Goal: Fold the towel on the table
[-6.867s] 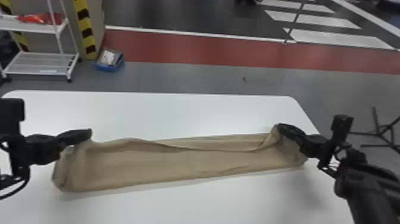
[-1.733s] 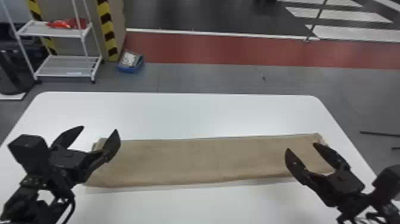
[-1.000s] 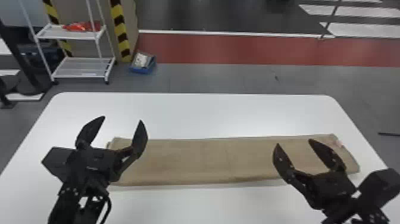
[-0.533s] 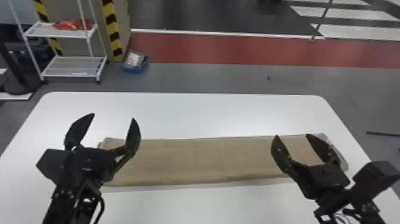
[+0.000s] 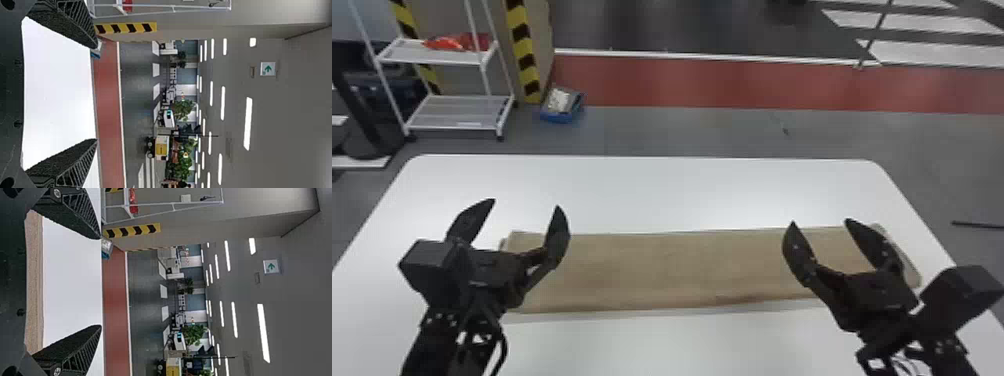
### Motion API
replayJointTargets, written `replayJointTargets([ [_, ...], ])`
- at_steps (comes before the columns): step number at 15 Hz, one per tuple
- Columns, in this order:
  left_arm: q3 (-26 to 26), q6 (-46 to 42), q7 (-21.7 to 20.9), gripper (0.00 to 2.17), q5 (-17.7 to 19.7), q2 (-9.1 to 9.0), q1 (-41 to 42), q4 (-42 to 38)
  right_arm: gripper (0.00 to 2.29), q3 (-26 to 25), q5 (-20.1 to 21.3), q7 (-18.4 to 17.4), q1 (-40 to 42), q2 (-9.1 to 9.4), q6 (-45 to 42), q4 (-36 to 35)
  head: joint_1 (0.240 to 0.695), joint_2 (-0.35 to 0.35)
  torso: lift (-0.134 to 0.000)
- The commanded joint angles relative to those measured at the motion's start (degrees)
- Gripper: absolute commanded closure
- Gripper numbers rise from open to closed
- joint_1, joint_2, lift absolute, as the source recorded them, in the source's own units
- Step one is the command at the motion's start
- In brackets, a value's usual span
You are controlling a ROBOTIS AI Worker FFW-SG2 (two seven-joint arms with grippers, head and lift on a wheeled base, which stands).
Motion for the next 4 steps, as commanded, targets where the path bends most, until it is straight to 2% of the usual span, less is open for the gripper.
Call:
replayJointTargets([
  [1, 0.84, 0.69, 0.2, 0.03, 0.06, 0.09, 0.52, -0.5, 0.08, 1.06, 0.51, -0.57, 1.15, 0.05, 1.04, -1.44, 0.695, -0.068, -0.108],
  [4, 1.89, 0.16, 0.02, 0.03, 1.29, 0.26, 1.66, -1.29, 0.08, 1.24, 0.51, -0.57, 1.85, 0.05, 1.57, -1.79, 0.695, -0.045, -0.108],
])
